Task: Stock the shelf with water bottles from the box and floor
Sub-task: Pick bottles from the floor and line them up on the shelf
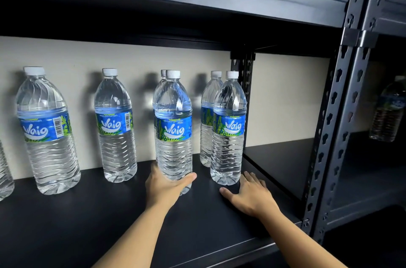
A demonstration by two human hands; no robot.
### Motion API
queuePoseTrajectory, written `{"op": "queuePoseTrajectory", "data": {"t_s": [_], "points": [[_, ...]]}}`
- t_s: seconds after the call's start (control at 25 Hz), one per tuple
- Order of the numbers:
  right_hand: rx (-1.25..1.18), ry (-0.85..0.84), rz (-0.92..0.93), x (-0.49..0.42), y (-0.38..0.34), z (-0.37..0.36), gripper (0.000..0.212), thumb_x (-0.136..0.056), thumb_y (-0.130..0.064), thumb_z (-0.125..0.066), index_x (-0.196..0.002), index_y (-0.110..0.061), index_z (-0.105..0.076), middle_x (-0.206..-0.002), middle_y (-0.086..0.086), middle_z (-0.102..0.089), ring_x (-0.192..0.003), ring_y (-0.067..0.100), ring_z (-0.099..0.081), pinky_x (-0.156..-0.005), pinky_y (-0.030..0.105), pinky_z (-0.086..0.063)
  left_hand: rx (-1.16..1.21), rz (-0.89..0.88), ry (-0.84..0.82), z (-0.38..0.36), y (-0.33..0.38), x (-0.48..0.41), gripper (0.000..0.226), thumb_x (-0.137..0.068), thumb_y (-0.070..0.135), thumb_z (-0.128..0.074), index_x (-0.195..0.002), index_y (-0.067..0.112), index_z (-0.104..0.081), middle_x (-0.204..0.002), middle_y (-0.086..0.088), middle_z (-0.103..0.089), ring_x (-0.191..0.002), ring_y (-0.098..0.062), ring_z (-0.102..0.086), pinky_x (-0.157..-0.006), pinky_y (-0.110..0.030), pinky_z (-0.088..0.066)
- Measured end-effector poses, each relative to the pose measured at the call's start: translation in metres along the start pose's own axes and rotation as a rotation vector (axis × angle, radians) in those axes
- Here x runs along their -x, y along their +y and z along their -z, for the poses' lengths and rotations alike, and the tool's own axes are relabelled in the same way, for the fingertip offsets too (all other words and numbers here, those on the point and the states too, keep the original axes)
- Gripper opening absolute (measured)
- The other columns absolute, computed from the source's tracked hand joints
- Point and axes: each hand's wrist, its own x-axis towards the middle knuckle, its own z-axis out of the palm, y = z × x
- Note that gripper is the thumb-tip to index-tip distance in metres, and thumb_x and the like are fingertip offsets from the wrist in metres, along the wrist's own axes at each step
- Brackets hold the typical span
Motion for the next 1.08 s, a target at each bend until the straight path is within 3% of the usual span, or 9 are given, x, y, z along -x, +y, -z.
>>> {"op": "queuePoseTrajectory", "data": {"t_s": [0.2, 0.28, 0.36, 0.48, 0.56, 0.68, 0.88, 1.0, 1.08], "points": [[-0.015, 0.005, 0.002, 0.001, 0.0, 0.001, 0.094, -0.084, -0.076, -0.04, -0.154, -0.014, -0.028, -0.164, 0.01, -0.021, -0.153, 0.024, -0.013, -0.123, 0.041, -0.012, -0.022, -0.035, -0.056, 0.007, 0.002, 0.01, 0.096, -0.043, 0.044, -0.096, -0.121, 0.021, -0.045, -0.123, 0.001, -0.059, -0.115, -0.02, -0.059, -0.093, -0.029, -0.047], [-0.029, 0.003, -0.006, 0.001, -0.002, 0.003, 0.093, -0.085, -0.074, -0.041, -0.152, -0.011, -0.032, -0.162, 0.011, -0.025, -0.152, 0.025, -0.016, -0.123, 0.04, -0.014, 0.006, -0.046, -0.094, 0.014, 0.004, 0.017, 0.125, -0.044, 0.043, -0.097, -0.145, 0.023, -0.027, -0.146, -0.002, -0.04, -0.134, -0.019, -0.044, -0.11, -0.035, -0.038], [-0.021, 0.015, 0.007, 0.009, -0.005, 0.007, 0.084, -0.088, -0.07, -0.042, -0.145, -0.008, -0.043, -0.155, 0.012, -0.038, -0.148, 0.027, -0.028, -0.119, 0.039, -0.022, 0.0, -0.033, -0.134, 0.023, 0.006, 0.032, 0.134, -0.051, 0.044, -0.094, -0.153, 0.027, -0.008, -0.155, -0.001, -0.021, -0.144, -0.017, -0.027, -0.117, -0.036, -0.027], [0.035, 0.093, -0.01, 0.033, -0.01, 0.013, 0.059, -0.093, -0.058, -0.043, -0.121, -0.011, -0.062, -0.129, 0.01, -0.061, -0.125, 0.031, -0.053, -0.101, 0.038, -0.042, -0.038, -0.04, -0.099, 0.033, 0.006, 0.059, 0.107, -0.068, 0.062, -0.076, -0.149, 0.026, -0.015, -0.155, -0.005, -0.022, -0.144, -0.023, -0.025, -0.117, -0.044, -0.027], [-0.002, 0.145, -0.028, 0.053, -0.011, 0.015, 0.042, -0.094, -0.045, -0.045, -0.11, -0.011, -0.066, -0.117, 0.01, -0.067, -0.113, 0.033, -0.06, -0.091, 0.037, -0.047, -0.054, -0.016, 0.038, 0.038, 0.005, 0.073, 0.067, -0.087, 0.045, -0.065, -0.138, 0.013, -0.035, -0.145, -0.014, -0.039, -0.133, -0.029, -0.038, -0.109, -0.042, -0.033], [-0.171, 0.19, 0.078, 0.089, 0.001, 0.01, 0.033, -0.095, -0.031, -0.049, -0.116, -0.015, -0.068, -0.124, 0.004, -0.068, -0.119, 0.029, -0.059, -0.096, 0.035, -0.046, -0.123, -0.101, 0.132, 0.047, 0.009, 0.104, 0.018, -0.09, 0.014, -0.061, -0.106, 0.009, -0.054, -0.116, -0.014, -0.058, -0.101, -0.026, -0.052, -0.085, -0.03, -0.037], [-0.32, 0.182, 0.244, 0.166, 0.049, 0.006, 0.038, -0.092, -0.021, -0.056, -0.129, -0.021, -0.064, -0.138, -0.004, -0.062, -0.135, 0.015, -0.05, -0.115, 0.031, -0.035, -0.236, -0.438, 0.084, 0.036, 0.001, 0.191, 0.02, -0.08, 0.001, -0.066, -0.096, 0.009, -0.058, -0.098, -0.004, -0.057, -0.095, -0.028, -0.057, -0.08, -0.029, -0.039], [-0.332, 0.145, 0.165, 0.211, 0.089, -0.001, 0.034, -0.086, -0.027, -0.054, -0.118, -0.029, -0.068, -0.109, -0.014, -0.071, -0.104, 0.01, -0.066, -0.096, 0.032, -0.051, -0.299, -0.635, -0.006, 0.014, -0.024, 0.245, 0.027, -0.076, -0.002, -0.065, -0.1, 0.007, -0.058, -0.106, -0.007, -0.055, -0.106, -0.023, -0.054, -0.095, -0.025, -0.039], [-0.29, 0.105, -0.006, 0.242, 0.125, -0.019, 0.037, -0.085, -0.032, -0.054, -0.12, -0.034, -0.065, -0.106, -0.012, -0.072, -0.098, 0.012, -0.067, -0.088, 0.035, -0.054, -0.321, -0.664, -0.146, -0.003, -0.049, 0.278, 0.026, -0.078, -0.003, -0.065, -0.101, 0.008, -0.057, -0.104, -0.003, -0.055, -0.097, -0.013, -0.052, -0.088, -0.018, -0.039]]}}
